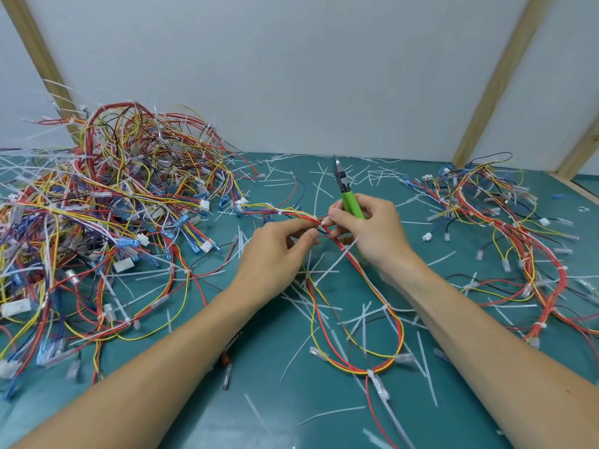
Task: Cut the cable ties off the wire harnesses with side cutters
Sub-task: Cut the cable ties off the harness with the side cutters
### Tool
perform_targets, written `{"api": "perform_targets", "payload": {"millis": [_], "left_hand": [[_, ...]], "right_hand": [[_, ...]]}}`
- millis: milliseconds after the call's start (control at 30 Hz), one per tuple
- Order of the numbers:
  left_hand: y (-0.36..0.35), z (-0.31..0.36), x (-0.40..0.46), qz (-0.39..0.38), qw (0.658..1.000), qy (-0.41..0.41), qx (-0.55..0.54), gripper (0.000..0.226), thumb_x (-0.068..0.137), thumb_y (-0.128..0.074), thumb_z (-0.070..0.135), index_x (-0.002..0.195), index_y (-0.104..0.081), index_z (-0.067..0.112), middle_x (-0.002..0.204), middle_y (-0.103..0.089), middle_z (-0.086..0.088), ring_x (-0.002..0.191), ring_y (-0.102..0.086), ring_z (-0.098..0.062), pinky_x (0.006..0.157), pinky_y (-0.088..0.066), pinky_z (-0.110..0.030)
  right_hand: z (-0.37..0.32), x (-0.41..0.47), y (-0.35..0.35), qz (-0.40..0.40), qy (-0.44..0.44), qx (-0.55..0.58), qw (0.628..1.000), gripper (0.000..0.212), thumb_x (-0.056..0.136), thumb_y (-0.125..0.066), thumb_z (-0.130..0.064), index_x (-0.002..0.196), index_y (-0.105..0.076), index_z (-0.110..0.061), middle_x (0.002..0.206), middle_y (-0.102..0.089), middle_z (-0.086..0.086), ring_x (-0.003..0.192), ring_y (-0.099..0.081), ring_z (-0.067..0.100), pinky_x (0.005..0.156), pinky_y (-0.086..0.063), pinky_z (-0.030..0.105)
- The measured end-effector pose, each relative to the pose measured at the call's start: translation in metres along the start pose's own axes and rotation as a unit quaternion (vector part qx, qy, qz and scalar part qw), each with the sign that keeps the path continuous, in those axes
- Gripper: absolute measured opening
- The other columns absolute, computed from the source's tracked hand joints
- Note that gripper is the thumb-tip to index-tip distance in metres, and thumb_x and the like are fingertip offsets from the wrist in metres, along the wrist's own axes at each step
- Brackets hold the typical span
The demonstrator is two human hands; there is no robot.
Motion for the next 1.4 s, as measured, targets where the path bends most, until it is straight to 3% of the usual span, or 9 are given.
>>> {"api": "perform_targets", "payload": {"millis": [100,267,367,400,467,533,633,967,1400], "left_hand": [[0.007,0.0,0.001,0.032,0.987,0.028,-0.157,0.017,0.097,-0.065,0.022,0.086,-0.078,0.02,0.076,-0.076,0.003,0.057,-0.049,-0.002,0.06,-0.04,-0.023],[0.01,-0.006,0.004,0.068,0.964,0.076,-0.247,0.013,0.094,-0.069,0.016,0.084,-0.075,0.011,0.053,-0.065,0.015,0.053,-0.057,0.003,0.055,-0.041,-0.006],[0.01,-0.011,0.004,0.07,0.959,0.086,-0.26,0.015,0.094,-0.069,0.018,0.083,-0.075,0.011,0.055,-0.067,0.012,0.067,-0.068,-0.001,0.06,-0.045,-0.006],[0.011,-0.012,0.004,0.072,0.958,0.087,-0.264,0.016,0.094,-0.07,0.018,0.082,-0.076,0.009,0.056,-0.068,0.011,0.069,-0.068,-0.001,0.061,-0.045,-0.006],[0.012,-0.015,0.005,0.077,0.956,0.093,-0.266,0.017,0.093,-0.07,0.019,0.084,-0.076,0.007,0.06,-0.07,0.01,0.069,-0.067,-0.008,0.061,-0.046,-0.007],[0.013,-0.019,0.006,0.083,0.955,0.105,-0.266,0.017,0.093,-0.071,0.02,0.085,-0.077,0.005,0.063,-0.073,0.007,0.069,-0.066,-0.015,0.062,-0.047,-0.008],[0.016,-0.024,0.006,0.098,0.949,0.118,-0.274,0.017,0.093,-0.071,0.019,0.085,-0.076,0.005,0.072,-0.076,0.003,0.058,-0.061,-0.01,0.06,-0.048,-0.011],[0.02,-0.027,0.005,0.118,0.948,0.125,-0.269,0.007,0.087,-0.077,0.013,0.086,-0.073,0.006,0.071,-0.076,0.005,0.056,-0.063,-0.003,0.058,-0.049,-0.013],[0.021,-0.025,0.005,0.106,0.949,0.118,-0.272,0.007,0.086,-0.077,0.009,0.086,-0.073,0.004,0.073,-0.075,-0.002,0.059,-0.064,-0.007,0.061,-0.05,-0.013]], "right_hand": [[0.001,-0.003,-0.009,-0.039,-0.026,0.056,0.997,0.013,0.096,-0.066,-0.003,0.085,-0.066,-0.01,0.073,-0.076,0.001,0.06,-0.067,0.015,0.061,-0.057,0.025],[-0.004,-0.005,-0.013,-0.064,-0.004,0.029,0.997,0.005,0.096,-0.068,-0.005,0.092,-0.07,-0.007,0.086,-0.078,0.009,0.063,-0.065,0.017,0.063,-0.057,0.028],[-0.006,-0.004,-0.009,-0.063,0.036,-0.036,0.997,0.005,0.094,-0.072,-0.012,0.092,-0.074,-0.015,0.085,-0.078,0.004,0.068,-0.069,0.016,0.075,-0.061,0.04],[-0.007,-0.003,-0.006,-0.048,0.058,-0.077,0.994,0.001,0.092,-0.075,-0.019,0.093,-0.075,-0.019,0.083,-0.077,-0.002,0.072,-0.071,0.014,0.078,-0.061,0.04],[-0.009,-0.004,0.002,0.004,0.097,-0.158,0.983,0.016,0.086,-0.079,-0.04,0.093,-0.076,-0.026,0.082,-0.076,-0.01,0.08,-0.073,0.01,0.083,-0.06,0.04],[-0.013,-0.003,0.011,0.039,0.122,-0.204,0.971,0.029,0.079,-0.077,-0.057,0.086,-0.074,-0.03,0.078,-0.074,-0.014,0.078,-0.072,0.007,0.08,-0.059,0.038],[-0.014,0.001,0.018,0.032,0.143,-0.258,0.955,0.041,0.074,-0.069,-0.071,0.079,-0.073,-0.03,0.07,-0.072,-0.015,0.069,-0.069,0.008,0.072,-0.057,0.038],[-0.004,0.004,0.019,0.007,0.139,-0.405,0.904,0.052,0.069,-0.059,-0.085,0.087,-0.073,-0.038,0.079,-0.071,-0.019,0.082,-0.063,0.011,0.076,-0.051,0.033],[-0.002,0.003,0.014,0.0,0.136,-0.381,0.915,0.043,0.072,-0.066,-0.081,0.084,-0.074,-0.04,0.074,-0.07,-0.018,0.077,-0.064,0.009,0.076,-0.055,0.035]]}}
Point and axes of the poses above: each hand's wrist, its own x-axis towards the middle knuckle, its own y-axis out of the back of the hand, z = x × y, the point moved 6 cm from there along x, towards the middle knuckle
